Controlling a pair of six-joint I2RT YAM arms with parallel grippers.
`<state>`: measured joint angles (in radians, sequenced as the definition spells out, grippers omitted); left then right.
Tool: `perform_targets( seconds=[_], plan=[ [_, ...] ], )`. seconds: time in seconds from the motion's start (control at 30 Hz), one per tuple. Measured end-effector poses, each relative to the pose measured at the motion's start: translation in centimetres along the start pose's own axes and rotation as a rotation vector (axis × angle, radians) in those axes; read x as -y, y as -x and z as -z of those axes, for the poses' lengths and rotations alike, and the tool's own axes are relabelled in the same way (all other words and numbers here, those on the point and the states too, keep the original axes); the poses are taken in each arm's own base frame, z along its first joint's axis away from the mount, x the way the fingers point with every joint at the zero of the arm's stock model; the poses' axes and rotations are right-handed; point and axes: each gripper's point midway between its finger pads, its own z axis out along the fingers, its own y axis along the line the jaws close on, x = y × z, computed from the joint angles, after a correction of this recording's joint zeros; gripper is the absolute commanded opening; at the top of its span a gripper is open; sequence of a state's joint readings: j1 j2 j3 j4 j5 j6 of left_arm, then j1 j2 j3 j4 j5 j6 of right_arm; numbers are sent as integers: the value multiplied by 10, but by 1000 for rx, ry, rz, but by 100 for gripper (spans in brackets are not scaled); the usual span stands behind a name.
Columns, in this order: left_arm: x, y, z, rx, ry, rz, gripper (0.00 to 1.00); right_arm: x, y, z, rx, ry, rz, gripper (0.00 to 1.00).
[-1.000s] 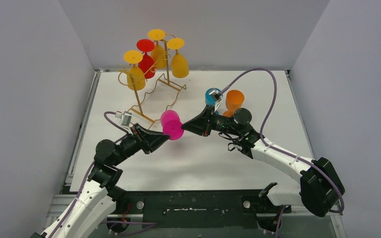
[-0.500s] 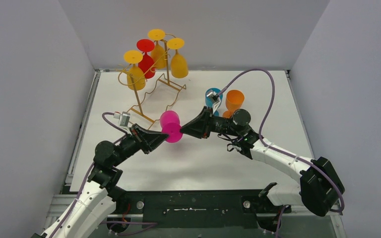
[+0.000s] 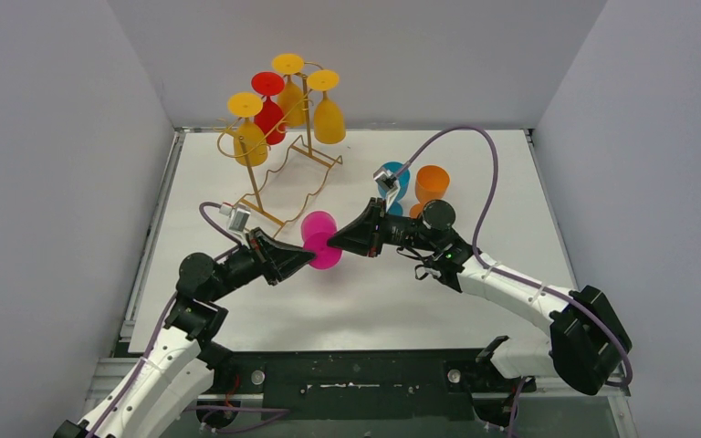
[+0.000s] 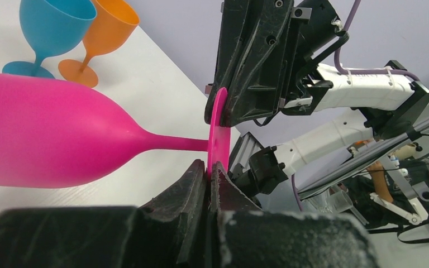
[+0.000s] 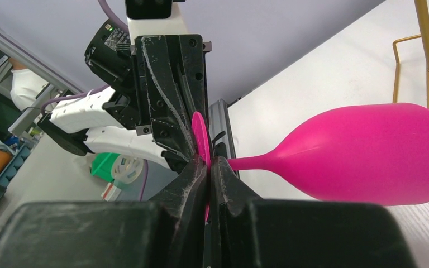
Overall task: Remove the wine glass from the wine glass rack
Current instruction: Place the wine glass at the center of the board.
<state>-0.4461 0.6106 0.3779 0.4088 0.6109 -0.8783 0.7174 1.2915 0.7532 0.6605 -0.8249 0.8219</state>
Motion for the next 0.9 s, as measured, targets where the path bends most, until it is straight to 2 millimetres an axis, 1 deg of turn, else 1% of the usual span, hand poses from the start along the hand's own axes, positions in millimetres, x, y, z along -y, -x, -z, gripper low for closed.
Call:
perform_targets(
  seconds=[0.03, 0.1, 0.17, 0.23, 0.43, 0.57, 0.63, 0.67, 0.8, 0.9],
  plan=[
    [0, 0, 0, 0, 1, 0, 15, 0, 0, 0, 0, -2, 2, 0],
    [0, 0, 0, 0, 0, -5, 26, 0, 0, -1, 1, -3, 5, 0],
    [1, 0, 1, -2, -4, -11, 34, -2, -3, -2, -5, 3, 3, 0],
    [2, -1, 1, -8, -9, -11, 36, -6, -5, -4, -9, 13, 4, 0],
    [4, -3, 1, -18, -23, 1, 36, -11, 0, -7, 20, 29, 25, 0],
    [5, -5, 0, -30, -28, 9, 35, -9, 3, -7, 52, 19, 34, 0],
    [5, -6, 0, -34, -28, 12, 27, -7, 2, -6, 59, 12, 33, 0],
    [5, -6, 0, -35, -28, 13, 25, -6, 2, -6, 63, 10, 34, 0],
    [5, -6, 0, -34, -29, 12, 24, -8, 3, -7, 66, 16, 39, 0],
    [4, -8, -1, -43, -28, 12, 18, -9, 4, -7, 69, 19, 42, 0]
  ],
)
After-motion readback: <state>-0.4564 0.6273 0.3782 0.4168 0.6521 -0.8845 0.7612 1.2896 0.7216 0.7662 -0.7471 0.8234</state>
